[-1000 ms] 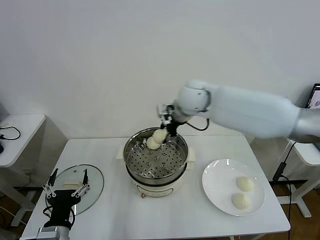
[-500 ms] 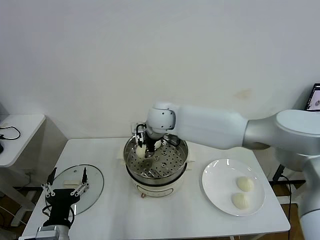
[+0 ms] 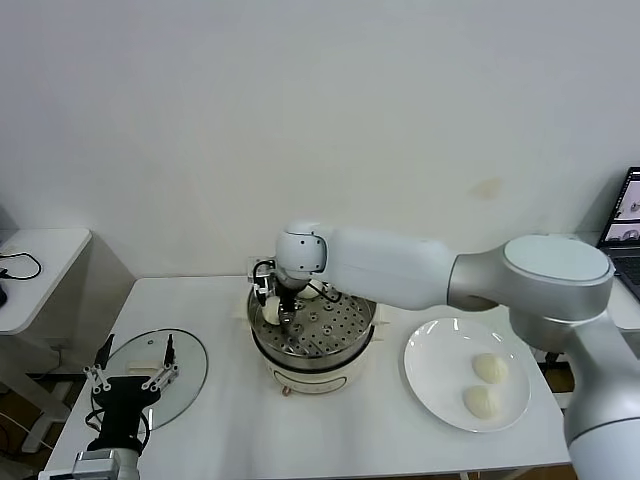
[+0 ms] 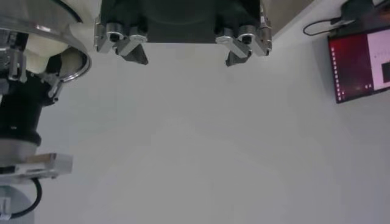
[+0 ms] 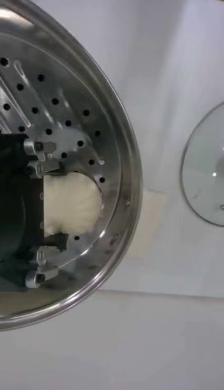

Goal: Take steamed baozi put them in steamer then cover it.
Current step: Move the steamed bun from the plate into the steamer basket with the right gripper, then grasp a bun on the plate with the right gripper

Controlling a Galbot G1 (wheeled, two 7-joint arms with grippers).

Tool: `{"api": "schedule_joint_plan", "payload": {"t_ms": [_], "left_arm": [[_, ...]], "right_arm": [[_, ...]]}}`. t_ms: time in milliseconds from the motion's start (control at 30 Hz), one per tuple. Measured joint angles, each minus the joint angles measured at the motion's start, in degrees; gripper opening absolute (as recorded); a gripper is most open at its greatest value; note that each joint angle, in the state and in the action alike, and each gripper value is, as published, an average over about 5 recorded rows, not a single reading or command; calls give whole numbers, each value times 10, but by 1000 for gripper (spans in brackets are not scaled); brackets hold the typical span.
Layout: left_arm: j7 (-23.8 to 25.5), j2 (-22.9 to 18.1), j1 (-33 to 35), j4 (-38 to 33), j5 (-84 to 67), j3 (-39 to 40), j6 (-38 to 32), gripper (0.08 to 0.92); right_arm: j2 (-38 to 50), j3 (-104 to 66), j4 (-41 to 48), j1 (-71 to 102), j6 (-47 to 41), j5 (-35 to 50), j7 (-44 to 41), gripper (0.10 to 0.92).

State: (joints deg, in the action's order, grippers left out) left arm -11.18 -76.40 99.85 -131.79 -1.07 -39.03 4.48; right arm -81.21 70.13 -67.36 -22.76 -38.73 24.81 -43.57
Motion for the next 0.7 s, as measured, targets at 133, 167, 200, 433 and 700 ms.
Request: {"api": "schedule_joint_plan", "payload": {"t_ms": [133, 167, 200, 433, 700], "left_arm": [[0, -1, 1, -1, 0, 1, 0, 823], [0, -1, 1, -2, 0, 1, 0, 823], [0, -1, 1, -3, 0, 1, 0, 823], [0, -1, 1, -9, 1, 4, 3, 823], [1, 4, 6, -13, 1, 6, 4, 823]], "right_arm": [[1, -5, 1, -1, 3, -2, -4, 759], [2, -5, 1, -3, 3, -2, -7, 778], [5, -6, -1, -6, 4, -2, -10, 798], [43, -3, -36, -46, 18, -13, -54, 822], [150, 12, -121, -112, 54, -34, -122, 823]]}}
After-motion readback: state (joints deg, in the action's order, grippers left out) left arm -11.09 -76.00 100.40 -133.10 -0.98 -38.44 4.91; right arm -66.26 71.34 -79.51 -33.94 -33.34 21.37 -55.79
